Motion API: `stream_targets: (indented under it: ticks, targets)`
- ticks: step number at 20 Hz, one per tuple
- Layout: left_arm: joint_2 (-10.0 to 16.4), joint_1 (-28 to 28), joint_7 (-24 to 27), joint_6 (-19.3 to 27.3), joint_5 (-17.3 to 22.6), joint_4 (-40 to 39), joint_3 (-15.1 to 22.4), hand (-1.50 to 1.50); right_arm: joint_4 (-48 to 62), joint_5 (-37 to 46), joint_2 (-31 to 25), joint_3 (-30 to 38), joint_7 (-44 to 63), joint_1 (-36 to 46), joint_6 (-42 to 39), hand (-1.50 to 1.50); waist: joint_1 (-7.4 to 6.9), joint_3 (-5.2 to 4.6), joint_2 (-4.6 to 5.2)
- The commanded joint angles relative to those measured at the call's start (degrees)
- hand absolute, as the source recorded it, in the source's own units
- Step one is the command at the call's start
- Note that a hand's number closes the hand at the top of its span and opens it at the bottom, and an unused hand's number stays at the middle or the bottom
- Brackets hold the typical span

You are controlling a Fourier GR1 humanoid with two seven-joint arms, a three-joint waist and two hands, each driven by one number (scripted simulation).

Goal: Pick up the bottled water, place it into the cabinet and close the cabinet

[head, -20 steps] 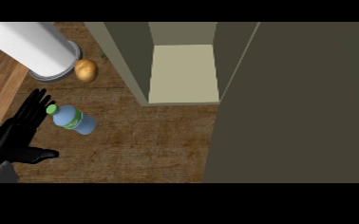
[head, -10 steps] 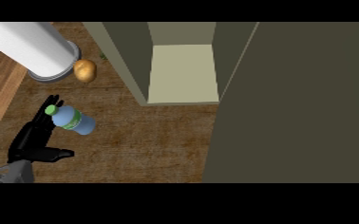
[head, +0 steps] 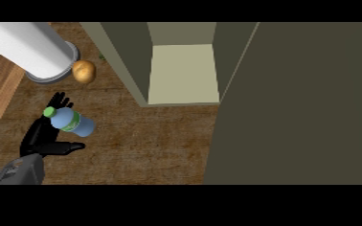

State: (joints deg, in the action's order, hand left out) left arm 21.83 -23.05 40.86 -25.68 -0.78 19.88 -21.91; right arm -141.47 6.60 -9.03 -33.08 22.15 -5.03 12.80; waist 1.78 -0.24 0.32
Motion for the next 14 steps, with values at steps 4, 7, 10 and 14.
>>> stream_targets:
  ticks: [4,7,10,14]
  targets:
    - [0.46,-1.73,7.87,-3.43,0.61,-4.81,-1.06,-1.50,-3.38,3.12,-1.39,0.29,-0.54,-1.43,0.56,-1.50,-0.15,0.04,0.03]
    - [-2.47,-4.69,7.06,-1.68,1.24,-5.80,-1.39,1.50,-4.62,1.79,-2.57,1.76,2.40,1.08,-0.25,-1.50,0.10,-0.03,0.15]
    - [-2.12,-3.66,9.05,-5.55,0.95,-6.27,-0.77,1.50,-2.36,4.56,-0.95,-1.01,1.18,1.66,1.61,-1.50,0.32,-0.10,0.15]
    - [-1.76,-4.49,9.45,-6.61,-1.05,-4.41,1.82,1.50,-5.38,4.34,-3.24,-1.75,0.24,-2.49,1.60,-1.50,0.36,0.03,-0.17]
